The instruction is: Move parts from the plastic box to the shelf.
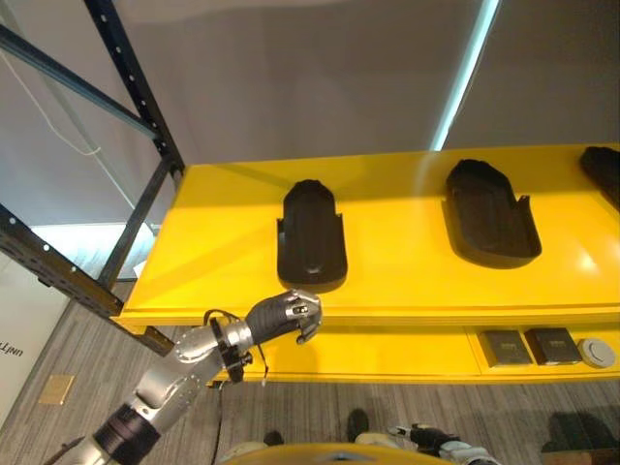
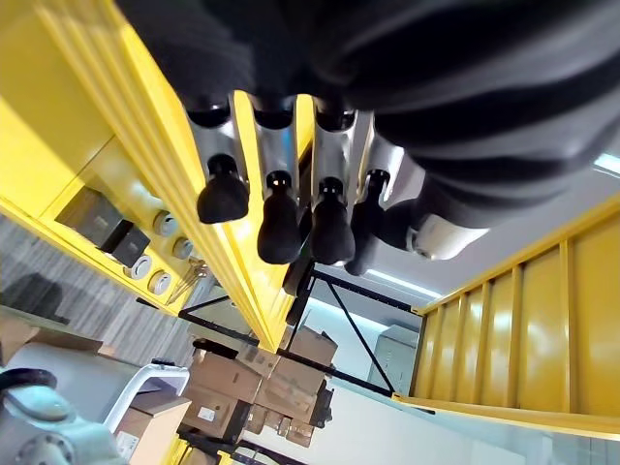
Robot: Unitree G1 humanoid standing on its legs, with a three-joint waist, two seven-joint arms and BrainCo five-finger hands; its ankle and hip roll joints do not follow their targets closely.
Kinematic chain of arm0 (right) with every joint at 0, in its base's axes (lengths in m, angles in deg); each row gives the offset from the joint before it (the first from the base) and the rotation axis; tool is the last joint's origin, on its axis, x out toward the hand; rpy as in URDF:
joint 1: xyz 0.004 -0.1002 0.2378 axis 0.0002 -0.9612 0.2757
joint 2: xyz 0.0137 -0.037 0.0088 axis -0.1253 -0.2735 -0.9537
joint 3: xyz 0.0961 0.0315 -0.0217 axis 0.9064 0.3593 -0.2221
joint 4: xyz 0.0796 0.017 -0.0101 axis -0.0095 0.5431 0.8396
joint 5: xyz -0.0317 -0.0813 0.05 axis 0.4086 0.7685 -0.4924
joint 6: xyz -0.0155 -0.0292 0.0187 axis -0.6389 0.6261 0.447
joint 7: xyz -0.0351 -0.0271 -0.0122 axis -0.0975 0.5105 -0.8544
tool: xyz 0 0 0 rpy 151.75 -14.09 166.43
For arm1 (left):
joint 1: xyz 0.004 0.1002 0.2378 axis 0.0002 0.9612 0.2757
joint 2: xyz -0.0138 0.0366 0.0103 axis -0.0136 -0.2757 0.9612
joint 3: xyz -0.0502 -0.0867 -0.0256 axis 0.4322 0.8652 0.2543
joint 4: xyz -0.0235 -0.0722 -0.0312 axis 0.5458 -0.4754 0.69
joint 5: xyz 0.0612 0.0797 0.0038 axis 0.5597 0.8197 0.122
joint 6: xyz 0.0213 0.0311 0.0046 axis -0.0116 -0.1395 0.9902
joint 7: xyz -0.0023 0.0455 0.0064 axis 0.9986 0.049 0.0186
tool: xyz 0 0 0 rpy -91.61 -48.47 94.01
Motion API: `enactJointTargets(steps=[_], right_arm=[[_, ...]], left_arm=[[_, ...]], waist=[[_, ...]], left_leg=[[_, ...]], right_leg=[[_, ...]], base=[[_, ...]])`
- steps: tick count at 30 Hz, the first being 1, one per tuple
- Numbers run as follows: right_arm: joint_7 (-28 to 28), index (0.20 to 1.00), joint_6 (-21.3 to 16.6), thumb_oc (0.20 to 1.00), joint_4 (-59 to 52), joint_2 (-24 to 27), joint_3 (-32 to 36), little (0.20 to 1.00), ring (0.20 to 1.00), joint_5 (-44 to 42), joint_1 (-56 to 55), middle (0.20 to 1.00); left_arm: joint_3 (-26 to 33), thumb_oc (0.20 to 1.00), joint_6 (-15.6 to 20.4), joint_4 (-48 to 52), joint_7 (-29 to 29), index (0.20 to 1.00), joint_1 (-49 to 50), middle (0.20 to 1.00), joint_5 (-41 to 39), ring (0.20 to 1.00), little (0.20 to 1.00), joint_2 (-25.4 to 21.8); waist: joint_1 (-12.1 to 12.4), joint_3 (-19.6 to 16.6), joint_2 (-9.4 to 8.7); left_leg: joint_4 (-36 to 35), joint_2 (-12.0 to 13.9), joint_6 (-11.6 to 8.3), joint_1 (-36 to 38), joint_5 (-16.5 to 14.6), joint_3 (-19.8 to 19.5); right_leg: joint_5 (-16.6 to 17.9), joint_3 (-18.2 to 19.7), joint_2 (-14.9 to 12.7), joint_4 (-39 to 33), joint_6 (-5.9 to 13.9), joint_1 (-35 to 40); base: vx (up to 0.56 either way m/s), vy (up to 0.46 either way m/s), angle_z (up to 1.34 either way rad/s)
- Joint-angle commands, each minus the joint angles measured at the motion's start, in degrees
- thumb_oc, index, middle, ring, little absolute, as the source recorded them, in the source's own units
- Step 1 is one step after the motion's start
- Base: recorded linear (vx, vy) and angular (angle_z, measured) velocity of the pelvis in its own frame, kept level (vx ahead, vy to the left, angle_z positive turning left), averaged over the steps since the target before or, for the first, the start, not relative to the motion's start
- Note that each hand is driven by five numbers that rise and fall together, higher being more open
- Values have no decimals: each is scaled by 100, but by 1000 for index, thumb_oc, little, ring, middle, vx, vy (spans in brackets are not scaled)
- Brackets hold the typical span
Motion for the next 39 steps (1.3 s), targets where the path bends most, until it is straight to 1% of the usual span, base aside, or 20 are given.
enactJointTargets(steps=[1, 5, 6, 8, 9, 10, 11, 13, 16, 20, 21, 23, 25, 28, 30, 32, 35, 36, 39], right_arm=[[28, 1000, 33, 1000, 238, 69, -211, 1000, 1000, 73, 269, 1000], [144, 1000, 24, 1000, 129, 87, -244, 1000, 1000, 6, 211, 1000], [154, 1000, 1, 1000, 62, 94, -273, 1000, 1000, -3, 193, 1000], [128, 1000, 0, 1000, -13, 112, -296, 1000, 1000, -84, 187, 1000], [113, 1000, 25, 1000, -48, 151, -309, 1000, 1000, -174, 235, 1000], [111, 1000, 37, 1000, -47, 159, -308, 1000, 1000, -194, 249, 1000], [132, 1000, 37, 1000, -38, 218, -305, 1000, 1000, -258, 317, 1000], [162, 1000, 21, 1000, -28, 243, -295, 1000, 1000, -252, 327, 1000], [425, 1000, 39, 1000, -48, 266, -320, 1000, 1000, -228, 318, 1000], [493, 1000, 63, 1000, -76, 280, -340, 1000, 1000, -200, 252, 1000], [534, 1000, 87, 1000, -98, 295, -307, 1000, 1000, -167, 204, 1000], [551, 1000, 85, 1000, -104, 303, -309, 1000, 1000, -144, 188, 1000], [569, 1000, 57, 1000, -107, 312, -308, 1000, 1000, -159, 175, 1000], [602, 1000, 67, 1000, -149, 324, -307, 1000, 1000, -197, 198, 1000], [629, 1000, 92, 1000, -190, 329, -306, 1000, 1000, -213, 200, 1000], [634, 1000, 131, 1000, -242, 317, -328, 1000, 1000, -213, 208, 1000], [645, 1000, 149, 1000, -259, 320, -342, 1000, 1000, -221, 212, 1000], [664, 1000, 172, 1000, -277, 323, -350, 1000, 1000, -202, 226, 1000], [656, 1000, 189, 1000, -309, 308, -382, 1000, 1000, -256, 231, 1000]], left_arm=[[22, 200, 203, 110, -112, 200, -320, 200, -216, 200, 200, 95], [5, 200, 178, -64, -222, 200, -375, 200, -213, 200, 200, 193], [-29, 200, 266, -119, -315, 200, -397, 200, -155, 200, 200, 220], [-58, 200, 321, -190, -405, 200, -473, 200, -99, 200, 200, 271], [-105, 200, 383, -264, -516, 200, -614, 200, -88, 200, 200, 301], [-115, 200, 386, -279, -536, 200, -642, 200, -93, 200, 200, 308], [-154, 200, 453, -365, -672, 200, -809, 200, -20, 200, 200, 384], [-170, 200, 475, -436, -718, 200, -891, 200, 10, 200, 200, 416], [-221, 200, 431, -567, -843, 200, -1044, 200, 99, 200, 200, 476], [-259, 200, 519, -691, -1063, 200, -1149, 200, 75, 200, 200, 549], [-233, 200, 573, -727, -1221, 200, -1172, 200, 45, 200, 200, 606], [-230, 200, 619, -764, -1330, 200, -1200, 200, 9, 200, 200, 638], [-197, 200, 648, -836, -1601, 200, -1269, 200, 101, 200, 200, 706], [-168, 200, 703, -979, -1846, 200, -1352, 200, 310, 200, 200, 741], [-139, 200, 724, -1032, -1985, 200, -1380, 200, 290, 200, 200, 754], [-76, 200, 768, -1104, -2299, 200, -1419, 200, 348, 200, 200, 774], [-3, 200, 855, -1227, -2454, 200, -1464, 200, 312, 200, 200, 800], [39, 200, 941, -1303, -2797, 200, -1501, 200, 353, 200, 200, 823], [139, 200, 1090, -1447, -3143, 200, -1573, 200, 412, 200, 200, 870]], waist=[[-52, 310, -78], [-113, 400, -67], [-141, 431, -66], [-171, 490, -59], [-204, 579, -41], [-209, 593, -37], [-246, 715, -15], [-276, 774, -6], [-347, 868, -3], [-414, 921, -11], [-452, 938, -18], [-466, 949, -22], [-489, 981, -29], [-508, 1016, -36], [-521, 1035, -38], [-534, 1069, -35], [-547, 1106, -25], [-557, 1144, -20], [-562, 1200, -26]], left_leg=[[-3, -11, 103, -100, -412, 113], [-3, -7, 98, -130, -405, 147], [-3, 0, 92, -168, -395, 167], [-3, 3, 97, -246, -381, 174], [-3, 3, 96, -329, -352, 178], [-3, 3, 96, -342, -349, 180], [-3, 7, 89, -429, -326, 182], [-3, 6, 89, -458, -316, 186], [-3, 15, 88, -486, -295, 202], [-3, 26, 78, -474, -279, 225], [-3, 35, 68, -459, -275, 240], [-3, 39, 62, -455, -268, 247], [-3, 45, 60, -451, -264, 259], [-3, 52, 48, -458, -249, 259], [-3, 57, 45, -459, -241, 261], [-3, 67, 39, -461, -229, 266], [-3, 78, 26, -474, -208, 279], [-3, 89, 13, -494, -183, 284], [-3, 101, 3, -517, -166, 295]], right_leg=[[-831, 18, -29, 16, 205, 552], [-821, 45, -22, 16, 194, 505], [-814, 78, -20, 16, 196, 458], [-803, 107, -20, 19, 190, 373], [-787, 146, -13, 40, 175, 274], [-785, 154, -11, 44, 173, 257], [-771, 190, -7, 49, 166, 164], [-760, 224, 7, 51, 160, 128], [-748, 285, 32, 65, 148, 83], [-749, 313, 47, 77, 142, 88], [-754, 331, 55, 88, 139, 91], [-756, 335, 55, 92, 136, 92], [-762, 347, 63, 99, 128, 92], [-761, 365, 69, 102, 120, 79], [-767, 380, 75, 105, 115, 79], [-779, 385, 79, 118, 108, 73], [-789, 389, 81, 140, 101, 52], [-794, 398, 87, 165, 90, 25], [-802, 404, 96, 174, 81, 4]], base=[[32, -12, -2], [46, -14, -1], [0, 0, 0], [-48, -15, -7], [-84, -9, -11], [-147, -4, -8], [-113, -1, -6], [-53, -2, -2], [8, -13, -4], [39, -20, -3], [76, -26, -2], [47, -23, -2], [34, -28, -2], [0, 0, 0], [0, 0, 0], [0, 0, 0], [0, 0, 0], [0, 0, 0], [0, 0, 0]])
